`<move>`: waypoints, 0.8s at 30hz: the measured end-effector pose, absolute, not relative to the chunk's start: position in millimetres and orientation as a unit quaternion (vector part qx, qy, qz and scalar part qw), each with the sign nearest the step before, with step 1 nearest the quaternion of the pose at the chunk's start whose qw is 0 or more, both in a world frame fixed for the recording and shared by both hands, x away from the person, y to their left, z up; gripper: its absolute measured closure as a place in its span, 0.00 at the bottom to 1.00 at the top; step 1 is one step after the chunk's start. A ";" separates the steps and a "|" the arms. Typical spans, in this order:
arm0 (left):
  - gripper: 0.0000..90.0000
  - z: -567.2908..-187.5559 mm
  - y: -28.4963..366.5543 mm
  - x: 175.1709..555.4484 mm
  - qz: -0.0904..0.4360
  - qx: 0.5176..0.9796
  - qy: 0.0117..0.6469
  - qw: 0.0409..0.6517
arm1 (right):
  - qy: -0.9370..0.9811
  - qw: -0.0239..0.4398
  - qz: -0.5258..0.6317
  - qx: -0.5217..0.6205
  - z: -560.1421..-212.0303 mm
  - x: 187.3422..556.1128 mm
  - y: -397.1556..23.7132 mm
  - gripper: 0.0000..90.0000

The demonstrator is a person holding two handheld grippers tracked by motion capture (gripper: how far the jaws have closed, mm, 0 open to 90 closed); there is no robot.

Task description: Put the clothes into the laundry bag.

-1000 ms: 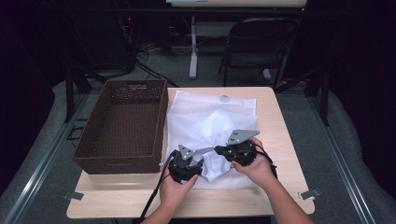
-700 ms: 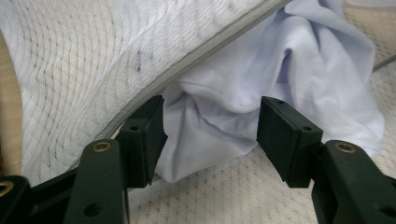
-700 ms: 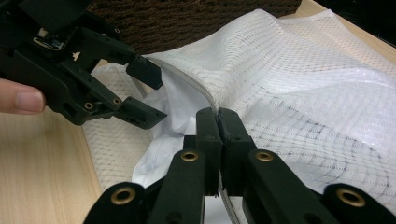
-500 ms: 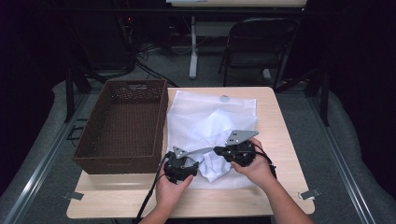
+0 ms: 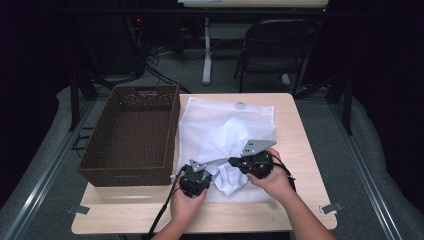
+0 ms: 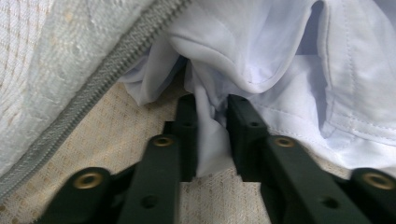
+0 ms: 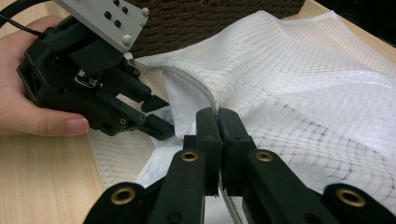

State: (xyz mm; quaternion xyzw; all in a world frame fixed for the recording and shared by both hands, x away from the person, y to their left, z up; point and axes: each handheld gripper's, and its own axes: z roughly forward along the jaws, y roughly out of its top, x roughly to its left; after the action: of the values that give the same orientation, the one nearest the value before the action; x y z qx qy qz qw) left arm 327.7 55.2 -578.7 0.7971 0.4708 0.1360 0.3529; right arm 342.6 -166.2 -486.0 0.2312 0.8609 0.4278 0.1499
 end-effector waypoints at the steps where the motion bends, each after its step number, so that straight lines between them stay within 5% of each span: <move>1: 0.89 -578.5 55.0 327.4 0.135 0.797 0.469 0.355 | 0.861 0.150 0.428 0.231 -486.0 342.7 -166.1 0.98; 24: 0.95 -556.1 43.8 336.2 0.124 0.787 0.457 0.396 | 0.862 0.150 0.426 0.229 -486.5 341.7 -164.2 0.98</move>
State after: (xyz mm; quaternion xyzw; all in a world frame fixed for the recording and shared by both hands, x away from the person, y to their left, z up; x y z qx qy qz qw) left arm 336.2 43.8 -556.1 0.7867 0.4569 0.1243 0.3961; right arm 341.7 -164.2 -486.5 0.2294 0.8623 0.4260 0.1496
